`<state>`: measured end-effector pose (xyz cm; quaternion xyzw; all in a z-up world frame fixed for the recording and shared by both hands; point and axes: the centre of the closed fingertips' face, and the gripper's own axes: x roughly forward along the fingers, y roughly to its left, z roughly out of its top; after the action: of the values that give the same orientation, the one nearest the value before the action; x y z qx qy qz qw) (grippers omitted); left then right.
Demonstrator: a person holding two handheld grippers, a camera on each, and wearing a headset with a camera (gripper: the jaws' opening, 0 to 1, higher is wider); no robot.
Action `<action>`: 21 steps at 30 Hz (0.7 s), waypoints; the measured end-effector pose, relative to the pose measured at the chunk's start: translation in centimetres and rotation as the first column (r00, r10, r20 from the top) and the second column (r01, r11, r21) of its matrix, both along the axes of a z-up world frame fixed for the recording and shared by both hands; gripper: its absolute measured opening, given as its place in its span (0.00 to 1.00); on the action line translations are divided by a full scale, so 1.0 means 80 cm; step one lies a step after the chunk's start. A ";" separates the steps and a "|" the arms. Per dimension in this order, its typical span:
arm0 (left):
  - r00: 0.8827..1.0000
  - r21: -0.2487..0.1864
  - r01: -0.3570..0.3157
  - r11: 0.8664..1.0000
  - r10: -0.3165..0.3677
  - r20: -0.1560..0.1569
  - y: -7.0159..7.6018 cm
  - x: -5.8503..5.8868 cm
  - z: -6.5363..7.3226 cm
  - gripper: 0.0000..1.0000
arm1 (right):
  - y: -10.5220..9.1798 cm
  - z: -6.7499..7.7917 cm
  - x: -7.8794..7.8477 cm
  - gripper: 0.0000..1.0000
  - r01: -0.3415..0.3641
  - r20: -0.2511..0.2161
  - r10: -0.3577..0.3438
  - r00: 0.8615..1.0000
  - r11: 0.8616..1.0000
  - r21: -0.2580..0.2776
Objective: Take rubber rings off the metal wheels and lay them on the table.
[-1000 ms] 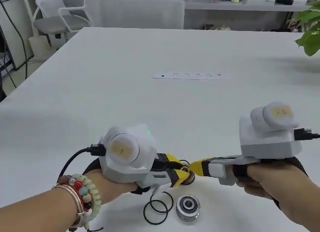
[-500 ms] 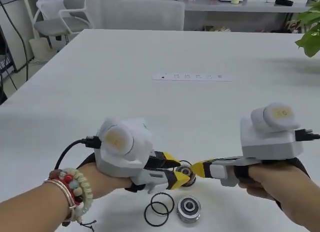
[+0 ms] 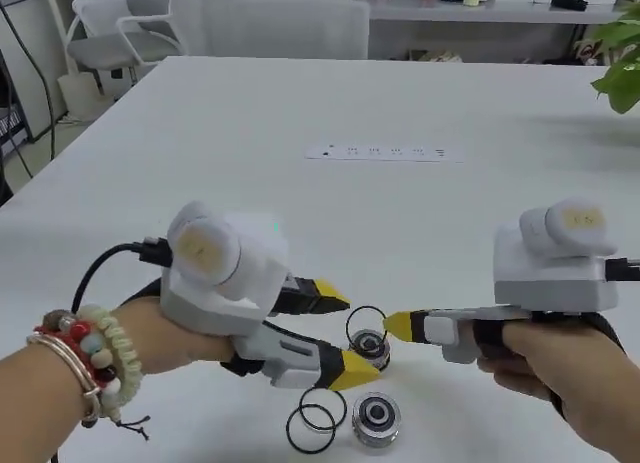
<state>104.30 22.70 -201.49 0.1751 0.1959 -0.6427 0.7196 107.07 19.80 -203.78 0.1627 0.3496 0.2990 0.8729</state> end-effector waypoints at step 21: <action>0.995 -0.014 -0.001 1.000 0.002 0.096 0.052 -0.033 0.083 0.83 | 0.007 0.035 0.002 0.00 0.018 0.037 -0.022 0.999 0.995 0.094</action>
<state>101.69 26.90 -194.85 0.2006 0.1566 -0.6343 0.7300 107.26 20.40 -201.00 0.2010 0.3168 0.3092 0.8739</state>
